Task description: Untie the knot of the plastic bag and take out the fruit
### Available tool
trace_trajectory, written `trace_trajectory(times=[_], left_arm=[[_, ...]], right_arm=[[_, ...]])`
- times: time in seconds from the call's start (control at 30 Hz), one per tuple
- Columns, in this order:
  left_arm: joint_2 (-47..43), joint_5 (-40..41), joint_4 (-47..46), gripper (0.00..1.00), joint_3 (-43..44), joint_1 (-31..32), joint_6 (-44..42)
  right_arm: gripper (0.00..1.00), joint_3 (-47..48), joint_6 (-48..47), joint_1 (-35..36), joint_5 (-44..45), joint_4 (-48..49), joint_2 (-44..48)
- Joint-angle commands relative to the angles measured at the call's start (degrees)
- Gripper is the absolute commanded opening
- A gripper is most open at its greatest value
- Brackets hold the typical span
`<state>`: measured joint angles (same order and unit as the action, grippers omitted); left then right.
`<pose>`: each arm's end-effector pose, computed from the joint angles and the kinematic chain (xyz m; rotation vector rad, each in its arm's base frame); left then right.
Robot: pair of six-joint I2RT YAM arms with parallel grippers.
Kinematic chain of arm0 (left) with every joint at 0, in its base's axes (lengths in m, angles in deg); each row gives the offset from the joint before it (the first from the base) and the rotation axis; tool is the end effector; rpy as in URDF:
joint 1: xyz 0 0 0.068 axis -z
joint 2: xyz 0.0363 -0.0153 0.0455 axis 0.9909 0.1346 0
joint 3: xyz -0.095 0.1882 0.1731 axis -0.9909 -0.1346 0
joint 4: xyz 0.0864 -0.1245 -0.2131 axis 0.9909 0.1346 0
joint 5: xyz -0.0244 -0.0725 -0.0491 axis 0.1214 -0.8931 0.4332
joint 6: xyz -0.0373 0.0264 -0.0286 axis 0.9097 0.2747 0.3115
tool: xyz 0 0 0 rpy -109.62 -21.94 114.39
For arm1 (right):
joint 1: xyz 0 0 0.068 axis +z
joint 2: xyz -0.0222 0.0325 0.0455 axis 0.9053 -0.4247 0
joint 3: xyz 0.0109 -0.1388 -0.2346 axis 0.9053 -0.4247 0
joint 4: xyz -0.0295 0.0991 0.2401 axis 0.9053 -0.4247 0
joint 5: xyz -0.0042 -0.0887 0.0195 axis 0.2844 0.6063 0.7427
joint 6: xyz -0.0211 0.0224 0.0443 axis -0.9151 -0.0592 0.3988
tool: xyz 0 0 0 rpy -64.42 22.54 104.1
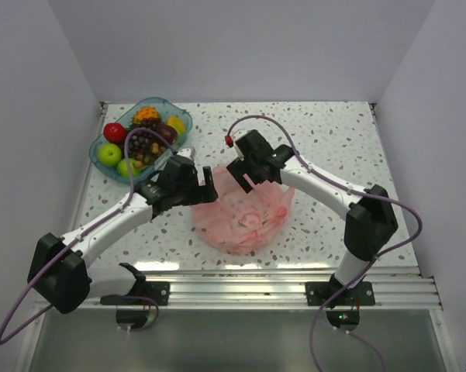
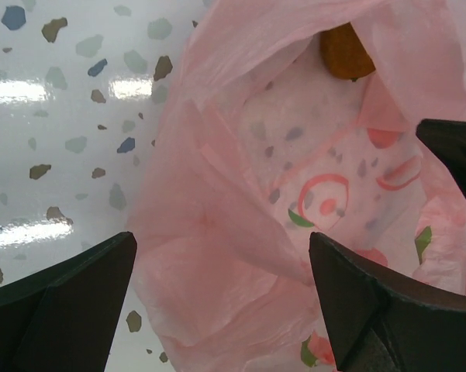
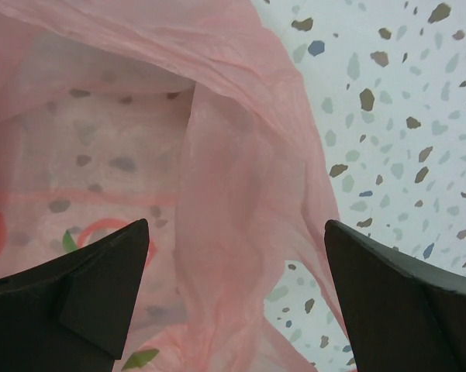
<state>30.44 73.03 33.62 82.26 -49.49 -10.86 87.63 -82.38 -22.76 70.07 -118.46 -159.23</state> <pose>0.2220 -0.1406 0.2592 -0.1692 2.4347 -0.5231 0.2803 0.2396 0.2930 -0.8299 2.2830 -0.0598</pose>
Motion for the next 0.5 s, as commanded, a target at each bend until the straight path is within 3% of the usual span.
trace_trajectory(times=[0.0, 0.1, 0.2, 0.3, 0.33, 0.4, 0.43, 0.47], left_arm=[[1.0, 0.27, -3.87, 0.99, -2.0, 2.02, 2.5], [2.93, 0.09, -5.45, 0.99, -2.88, 3.95, 3.21], [5.83, 0.18, -6.85, 0.99, -3.49, 5.36, 3.47], [9.26, 0.27, -8.26, 1.0, -3.93, 6.68, 3.47], [10.83, 0.36, -8.61, 1.0, -3.85, 6.95, 3.47], [12.25, 0.53, -9.05, 1.0, -4.02, 7.65, 3.38], [12.78, 0.62, -9.23, 1.0, -4.11, 7.66, 3.38], [13.83, 0.8, -9.32, 1.0, -4.2, 7.74, 3.47]], right_arm=[[0.98, -0.62, -0.8, 0.34, 4.01, 1.56, -2.88], [0.98, -1.59, -0.45, 0.26, 7.71, 2.53, -4.82], [0.91, -2.03, -0.01, -0.18, 10.97, 2.97, -7.02], [0.7, -2.38, 1.13, -0.8, 10.72, 3.06, -7.73], [0.52, -2.56, 1.22, -0.97, 10.19, 3.14, -7.73], [0.33, -2.21, 1.31, -0.8, 8.0, 2.62, -7.55], [0.16, -1.68, 1.4, -0.8, 6.86, 2.01, -7.47], [0.08, -1.24, 1.05, -0.8, 3.28, 1.13, -6.51]])
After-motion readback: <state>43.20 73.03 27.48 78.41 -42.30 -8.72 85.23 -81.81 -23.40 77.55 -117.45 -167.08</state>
